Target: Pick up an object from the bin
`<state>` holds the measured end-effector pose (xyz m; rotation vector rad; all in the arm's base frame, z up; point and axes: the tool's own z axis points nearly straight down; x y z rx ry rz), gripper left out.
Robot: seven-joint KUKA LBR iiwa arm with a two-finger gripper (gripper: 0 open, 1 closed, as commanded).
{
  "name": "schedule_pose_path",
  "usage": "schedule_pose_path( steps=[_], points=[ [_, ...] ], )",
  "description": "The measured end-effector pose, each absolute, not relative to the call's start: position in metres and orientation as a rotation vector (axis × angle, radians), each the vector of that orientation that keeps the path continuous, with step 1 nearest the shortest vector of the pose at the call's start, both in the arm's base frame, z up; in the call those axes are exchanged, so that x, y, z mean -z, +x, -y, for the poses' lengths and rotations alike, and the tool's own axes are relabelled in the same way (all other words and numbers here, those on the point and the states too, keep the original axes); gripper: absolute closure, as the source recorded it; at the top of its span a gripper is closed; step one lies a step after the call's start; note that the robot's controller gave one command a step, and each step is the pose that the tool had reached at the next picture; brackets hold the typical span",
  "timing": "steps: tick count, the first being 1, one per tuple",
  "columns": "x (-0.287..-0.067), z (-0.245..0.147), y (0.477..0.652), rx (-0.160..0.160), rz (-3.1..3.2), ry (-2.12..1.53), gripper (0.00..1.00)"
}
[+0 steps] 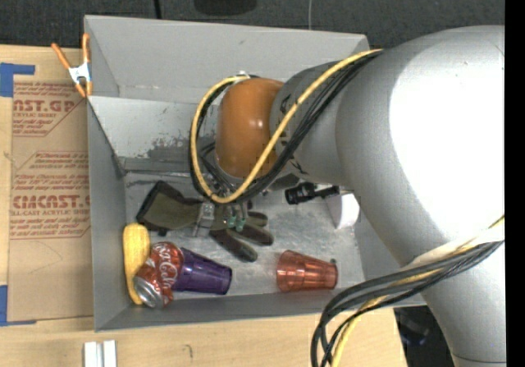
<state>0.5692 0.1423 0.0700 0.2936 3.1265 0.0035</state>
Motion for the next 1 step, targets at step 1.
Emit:
schedule_pose_path(
  steps=[1],
  points=[
    [-0.0733, -0.1405, 0.5681, 0.0, -3.13, 0.298, 1.0]
  ],
)
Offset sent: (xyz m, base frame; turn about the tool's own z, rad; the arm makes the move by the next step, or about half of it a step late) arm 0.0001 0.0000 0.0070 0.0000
